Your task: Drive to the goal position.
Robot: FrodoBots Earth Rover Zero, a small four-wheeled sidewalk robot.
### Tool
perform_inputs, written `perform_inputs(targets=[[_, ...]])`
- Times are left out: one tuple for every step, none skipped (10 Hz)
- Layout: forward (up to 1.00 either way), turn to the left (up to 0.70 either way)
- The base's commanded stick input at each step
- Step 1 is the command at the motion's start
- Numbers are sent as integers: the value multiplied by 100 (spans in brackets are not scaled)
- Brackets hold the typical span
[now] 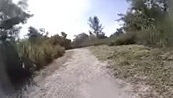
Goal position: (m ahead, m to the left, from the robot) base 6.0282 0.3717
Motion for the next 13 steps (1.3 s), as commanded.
perform_inputs(targets=[[85,0],[85,0],[85,0],[85,0],[85,0],[85,0],[85,0],[85,0],[85,0],[85,0],[85,0],[85,0],[85,0]])
